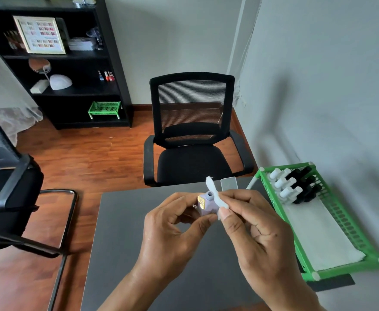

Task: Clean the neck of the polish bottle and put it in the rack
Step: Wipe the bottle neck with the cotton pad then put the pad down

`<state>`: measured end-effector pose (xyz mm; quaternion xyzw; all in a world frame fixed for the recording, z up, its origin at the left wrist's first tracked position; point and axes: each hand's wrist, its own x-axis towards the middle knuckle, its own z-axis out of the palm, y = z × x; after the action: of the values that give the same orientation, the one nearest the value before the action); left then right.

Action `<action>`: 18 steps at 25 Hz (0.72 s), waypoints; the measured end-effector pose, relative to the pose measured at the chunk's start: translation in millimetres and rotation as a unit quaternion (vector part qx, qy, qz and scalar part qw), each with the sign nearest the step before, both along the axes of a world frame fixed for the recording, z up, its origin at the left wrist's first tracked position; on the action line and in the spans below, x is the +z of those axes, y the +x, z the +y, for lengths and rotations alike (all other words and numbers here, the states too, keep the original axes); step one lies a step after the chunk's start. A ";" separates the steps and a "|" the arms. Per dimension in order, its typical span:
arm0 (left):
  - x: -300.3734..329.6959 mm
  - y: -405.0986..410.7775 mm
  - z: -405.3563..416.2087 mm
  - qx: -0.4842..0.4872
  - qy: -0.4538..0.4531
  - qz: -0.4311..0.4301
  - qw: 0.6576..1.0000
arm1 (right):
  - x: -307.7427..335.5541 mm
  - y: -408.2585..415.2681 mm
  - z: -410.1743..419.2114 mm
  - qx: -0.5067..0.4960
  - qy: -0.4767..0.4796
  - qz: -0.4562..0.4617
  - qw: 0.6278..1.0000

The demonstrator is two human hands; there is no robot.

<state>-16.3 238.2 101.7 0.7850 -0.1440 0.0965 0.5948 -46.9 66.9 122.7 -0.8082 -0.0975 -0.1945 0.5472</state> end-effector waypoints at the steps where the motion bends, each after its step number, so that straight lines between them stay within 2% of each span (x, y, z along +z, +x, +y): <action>1: 2.7 0.0 -5.0 0.003 0.001 0.000 1.000 | 1.5 -0.3 -4.2 0.000 -0.008 -0.009 1.000; 6: 10.8 -0.6 -25.6 -0.004 0.013 0.006 1.000 | 13.1 9.1 -35.8 0.049 0.090 0.065 0.993; 11: 20.9 -0.9 -41.7 -0.043 0.045 -0.024 0.998 | 16.6 21.5 -70.7 0.107 0.105 0.128 0.980; 18: 23.6 -4.0 -62.1 -0.068 0.076 -0.058 0.993 | 16.5 35.3 -100.5 0.163 0.169 0.164 0.958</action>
<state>-20.3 176.1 125.3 0.8095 -0.2385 0.0901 0.5288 -11.7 -33.5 139.2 -0.6978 -0.1020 0.0188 0.7088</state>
